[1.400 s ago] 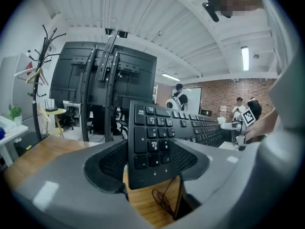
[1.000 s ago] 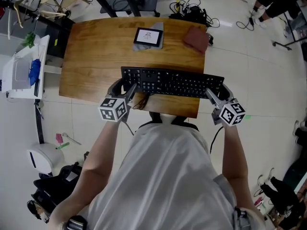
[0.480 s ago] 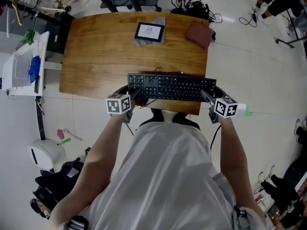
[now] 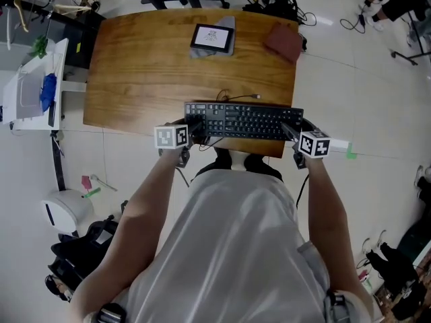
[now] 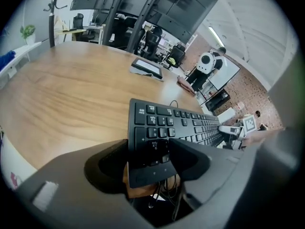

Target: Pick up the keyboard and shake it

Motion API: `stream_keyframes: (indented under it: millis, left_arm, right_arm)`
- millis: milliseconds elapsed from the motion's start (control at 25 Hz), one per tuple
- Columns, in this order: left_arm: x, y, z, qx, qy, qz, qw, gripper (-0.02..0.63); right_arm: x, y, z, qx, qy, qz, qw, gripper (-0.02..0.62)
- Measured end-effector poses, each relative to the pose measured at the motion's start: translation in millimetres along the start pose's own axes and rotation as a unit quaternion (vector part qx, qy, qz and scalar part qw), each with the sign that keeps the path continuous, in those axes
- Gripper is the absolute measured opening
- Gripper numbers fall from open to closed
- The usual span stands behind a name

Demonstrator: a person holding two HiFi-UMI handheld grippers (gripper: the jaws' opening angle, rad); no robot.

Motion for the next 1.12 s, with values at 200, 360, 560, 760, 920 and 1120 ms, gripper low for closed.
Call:
stream_keyframes:
  millis: [200, 360, 560, 760, 920, 1120]
  left_arm:
    - [0.6, 5.0, -7.8, -0.024, 0.011, -0.002, 0.9996, 0.262]
    - [-2.5, 5.5, -9.8, -0.034, 0.014, 0.007, 0.9993, 0.264]
    - [-4.0, 1.8, -14.8, -0.041, 0.014, 0.017, 0.9989, 0.264]
    - [-6.0, -0.6, -15.3, -0.033, 0.013, 0.022, 0.9991, 0.265]
    - [-7.1, -3.5, -14.7, -0.013, 0.020, 0.022, 0.9995, 0.276]
    - [-13.4, -3.3, 2.3, 0.045, 0.051, 0.034, 0.9971, 0.277]
  right_arm:
    - [8.9, -4.4, -10.1, -0.026, -0.003, -0.029, 0.999, 0.350]
    - [9.5, -4.4, -14.6, -0.031, -0.003, -0.040, 0.999, 0.354]
    - [12.4, -3.4, -17.8, -0.043, -0.002, -0.043, 0.998, 0.356]
    - [12.5, -2.9, -19.0, -0.039, -0.009, -0.032, 0.999, 0.364]
    - [11.5, 0.9, -20.3, -0.039, -0.019, 0.015, 0.999, 0.383]
    - [10.6, 4.8, -5.6, -0.026, -0.020, 0.052, 0.998, 0.377]
Point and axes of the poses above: the fingertips, and each gripper's own axes: z backward along the fingers, x to its right, y out of its top, the point moved 10 cm from there along z, backward along the fingers, and after that the axes turned 9 degrees about y, right-handed, at the moved point
